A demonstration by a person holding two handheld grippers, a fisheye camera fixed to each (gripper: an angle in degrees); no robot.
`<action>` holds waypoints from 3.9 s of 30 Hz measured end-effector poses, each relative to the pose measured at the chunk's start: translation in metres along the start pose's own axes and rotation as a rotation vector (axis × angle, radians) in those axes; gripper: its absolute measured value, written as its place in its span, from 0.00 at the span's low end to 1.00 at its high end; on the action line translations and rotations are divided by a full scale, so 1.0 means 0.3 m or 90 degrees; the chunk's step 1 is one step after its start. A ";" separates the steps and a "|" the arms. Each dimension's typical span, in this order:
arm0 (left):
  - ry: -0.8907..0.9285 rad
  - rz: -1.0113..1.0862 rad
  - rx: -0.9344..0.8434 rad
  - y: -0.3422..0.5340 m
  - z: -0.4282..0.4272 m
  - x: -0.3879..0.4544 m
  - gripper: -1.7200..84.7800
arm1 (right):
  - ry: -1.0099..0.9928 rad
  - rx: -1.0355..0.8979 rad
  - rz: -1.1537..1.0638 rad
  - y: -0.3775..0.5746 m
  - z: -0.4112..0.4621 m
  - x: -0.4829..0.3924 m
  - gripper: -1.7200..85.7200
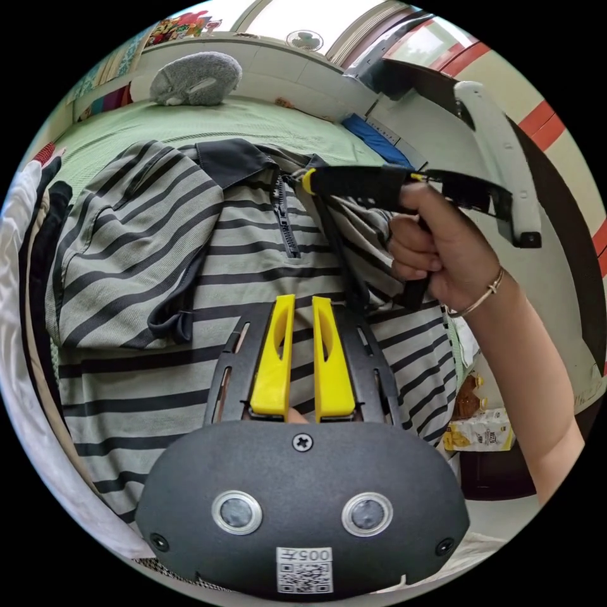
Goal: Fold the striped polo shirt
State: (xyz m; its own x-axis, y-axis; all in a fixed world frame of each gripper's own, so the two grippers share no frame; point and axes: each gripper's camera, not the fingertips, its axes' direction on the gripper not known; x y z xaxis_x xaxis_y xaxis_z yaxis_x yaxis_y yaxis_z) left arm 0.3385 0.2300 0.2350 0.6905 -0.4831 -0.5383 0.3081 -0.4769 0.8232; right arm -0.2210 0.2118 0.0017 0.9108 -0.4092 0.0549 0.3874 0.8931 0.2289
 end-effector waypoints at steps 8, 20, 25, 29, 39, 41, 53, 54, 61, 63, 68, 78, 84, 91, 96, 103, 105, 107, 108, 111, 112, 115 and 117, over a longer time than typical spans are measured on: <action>-0.005 -0.012 -0.005 -0.008 -0.014 -0.029 0.07 | 0.013 -0.008 -0.023 -0.052 -0.035 0.008 0.11; 0.000 -0.017 -0.010 -0.004 -0.026 -0.044 0.08 | 0.153 -0.142 0.204 -0.012 0.159 0.416 0.07; -0.011 -0.010 -0.009 0.011 -0.038 -0.037 0.08 | 0.270 -0.101 0.221 -0.056 0.135 0.441 0.00; -0.017 -0.005 -0.012 0.021 -0.038 -0.030 0.08 | 0.262 -0.106 0.304 -0.054 0.146 0.532 0.01; -0.017 -0.009 -0.014 0.069 -0.052 -0.030 0.08 | 0.092 -0.125 0.143 0.150 0.031 0.342 0.14; -0.021 -0.006 -0.014 0.080 -0.055 -0.024 0.08 | 0.129 -0.147 0.135 0.206 0.028 0.295 0.14; -0.032 0.000 -0.019 0.159 -0.069 -0.005 0.08 | 0.221 -0.180 0.245 0.417 0.052 0.490 0.06; -0.030 -0.001 -0.018 0.168 -0.072 -0.005 0.08 | 0.214 -0.142 0.255 0.431 0.014 0.485 0.06; -0.036 -0.007 0.005 0.245 -0.115 0.015 0.08 | 0.139 -0.091 0.144 0.516 -0.047 0.230 0.09; -0.050 -0.002 0.024 0.289 -0.165 0.026 0.08 | 0.109 -0.109 0.151 0.579 -0.050 0.191 0.09; -0.056 -0.038 0.038 0.464 -0.336 0.018 0.10 | 0.097 -0.116 0.152 0.841 -0.148 0.100 0.11; -0.175 -0.011 0.009 0.993 -0.642 0.004 0.14 | 0.003 0.013 0.369 1.399 -0.312 0.140 0.11; -0.183 -0.044 -0.029 1.131 -0.582 -0.075 0.18 | 0.091 -0.015 0.306 1.456 -0.247 0.076 0.13; -0.201 -0.080 -0.045 1.210 -0.495 -0.109 0.18 | 0.084 -0.095 0.342 1.486 -0.109 0.138 0.13; -0.238 -0.044 -0.089 1.217 -0.500 -0.075 0.13 | 0.095 -0.157 0.330 1.477 -0.058 0.115 0.09; -0.203 0.030 -0.024 1.240 -0.632 0.034 0.05 | 0.091 -0.100 0.257 1.442 -0.219 0.093 0.00; -0.210 0.053 0.020 1.212 -0.706 0.075 0.05 | 0.089 -0.034 0.253 1.406 -0.321 0.122 0.00; -0.205 0.055 0.073 1.154 -0.785 0.098 0.05 | 0.099 0.015 0.260 1.343 -0.407 0.165 0.00; -0.211 0.046 0.105 1.102 -0.827 0.102 0.05 | 0.123 0.044 0.258 1.289 -0.451 0.191 0.01; -0.238 0.022 0.133 0.960 -0.863 0.074 0.07 | 0.161 0.090 0.271 1.161 -0.480 0.263 0.02; -0.231 -0.009 0.125 0.917 -0.855 0.036 0.09 | 0.158 0.076 0.294 1.127 -0.456 0.299 0.02; -0.181 -0.066 0.083 0.896 -0.833 -0.052 0.11 | 0.154 0.010 0.350 1.118 -0.377 0.362 0.06; -0.176 -0.064 0.087 0.945 -0.834 -0.069 0.11 | 0.154 0.010 0.346 1.162 -0.350 0.362 0.08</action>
State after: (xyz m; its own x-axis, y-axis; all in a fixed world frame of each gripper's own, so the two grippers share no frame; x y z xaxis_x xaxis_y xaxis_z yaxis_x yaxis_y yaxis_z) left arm 0.5752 0.2885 0.5245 0.4511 -0.6015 -0.6593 0.2616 -0.6171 0.7421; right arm 0.0280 0.4982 -0.0146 0.9852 0.1626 -0.0546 -0.1446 0.9586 0.2453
